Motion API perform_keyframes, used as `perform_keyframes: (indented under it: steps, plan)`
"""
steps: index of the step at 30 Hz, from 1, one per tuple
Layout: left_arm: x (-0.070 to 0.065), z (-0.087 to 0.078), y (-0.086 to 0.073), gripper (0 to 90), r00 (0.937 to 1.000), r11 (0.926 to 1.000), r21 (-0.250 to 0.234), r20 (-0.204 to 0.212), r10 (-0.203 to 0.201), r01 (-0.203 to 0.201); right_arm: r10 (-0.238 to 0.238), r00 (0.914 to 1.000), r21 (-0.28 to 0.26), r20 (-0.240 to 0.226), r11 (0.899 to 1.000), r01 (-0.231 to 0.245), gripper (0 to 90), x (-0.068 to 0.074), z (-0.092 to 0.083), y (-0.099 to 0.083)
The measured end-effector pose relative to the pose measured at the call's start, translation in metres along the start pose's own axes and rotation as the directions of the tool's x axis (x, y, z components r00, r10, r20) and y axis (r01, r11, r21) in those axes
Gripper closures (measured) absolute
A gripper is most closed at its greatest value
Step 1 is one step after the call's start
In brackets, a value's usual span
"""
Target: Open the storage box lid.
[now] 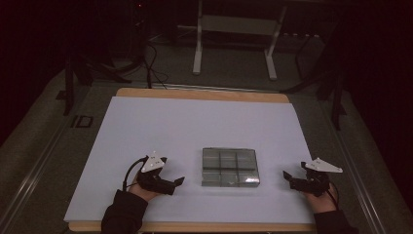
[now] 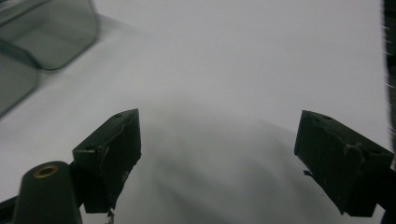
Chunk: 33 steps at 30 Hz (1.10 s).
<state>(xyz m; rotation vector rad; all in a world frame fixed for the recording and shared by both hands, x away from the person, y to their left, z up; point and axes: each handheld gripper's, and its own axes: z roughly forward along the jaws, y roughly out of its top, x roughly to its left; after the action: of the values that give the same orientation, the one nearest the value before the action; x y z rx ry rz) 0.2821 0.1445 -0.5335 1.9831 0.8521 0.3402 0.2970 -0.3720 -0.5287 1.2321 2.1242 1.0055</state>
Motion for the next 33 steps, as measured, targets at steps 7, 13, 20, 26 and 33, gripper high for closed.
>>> perform_keyframes:
  steps: [7,13,20,26,33]
  plan:
    - [-0.007,0.009,0.009,16.5,0.9987,0.9988,0.017,0.024,0.045,-0.046,-0.03,0.9959,0.009,-0.085,0.999,0.031,22.5,0.007,0.004,0.005]
    - [-0.009,0.016,0.015,37.3,0.9961,0.9974,0.024,0.057,0.067,-0.068,-0.048,0.9893,0.023,-0.138,0.998,0.052,27.5,0.015,0.009,0.008]
    - [-0.018,0.031,0.019,52.2,0.9895,0.9905,0.076,0.098,0.107,-0.114,-0.104,0.9708,0.04,-0.216,0.993,0.115,44.3,0.03,0.016,0.013]
    - [-0.024,0.038,0.023,69.8,0.9862,0.9865,0.082,0.098,0.133,-0.142,-0.125,0.9567,0.042,-0.263,0.989,0.14,67.0,0.04,0.023,0.019]
    - [-0.027,0.043,0.027,84.8,0.9789,0.9852,0.057,0.135,0.153,-0.162,-0.202,0.9277,0.008,-0.314,0.977,0.215,87.5,0.051,0.025,0.022]
